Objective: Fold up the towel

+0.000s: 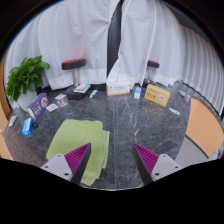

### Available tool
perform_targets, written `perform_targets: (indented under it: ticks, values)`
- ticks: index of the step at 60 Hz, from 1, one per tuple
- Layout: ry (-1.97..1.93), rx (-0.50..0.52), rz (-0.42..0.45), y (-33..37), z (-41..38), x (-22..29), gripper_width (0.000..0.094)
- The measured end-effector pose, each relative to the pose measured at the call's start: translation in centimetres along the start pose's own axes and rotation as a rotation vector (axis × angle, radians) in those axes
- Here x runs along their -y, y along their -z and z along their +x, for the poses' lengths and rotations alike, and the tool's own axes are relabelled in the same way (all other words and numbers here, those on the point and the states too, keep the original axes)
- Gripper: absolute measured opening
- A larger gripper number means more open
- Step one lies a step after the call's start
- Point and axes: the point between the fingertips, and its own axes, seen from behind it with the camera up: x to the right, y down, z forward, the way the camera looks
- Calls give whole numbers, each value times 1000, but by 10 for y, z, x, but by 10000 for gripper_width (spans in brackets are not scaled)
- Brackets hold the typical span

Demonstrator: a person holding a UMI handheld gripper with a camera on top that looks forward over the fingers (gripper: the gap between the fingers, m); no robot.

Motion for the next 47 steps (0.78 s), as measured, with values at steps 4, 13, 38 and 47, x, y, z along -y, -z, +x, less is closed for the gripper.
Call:
perform_targets:
  ticks: [4, 13, 38, 47]
  values:
    - [15, 4, 26, 20, -6, 5, 851]
    - [21, 16, 78, 80, -31, 9, 849]
    - [46, 6, 132, 276, -87, -62, 851]
    - [45, 12, 151, 316, -95, -73, 851]
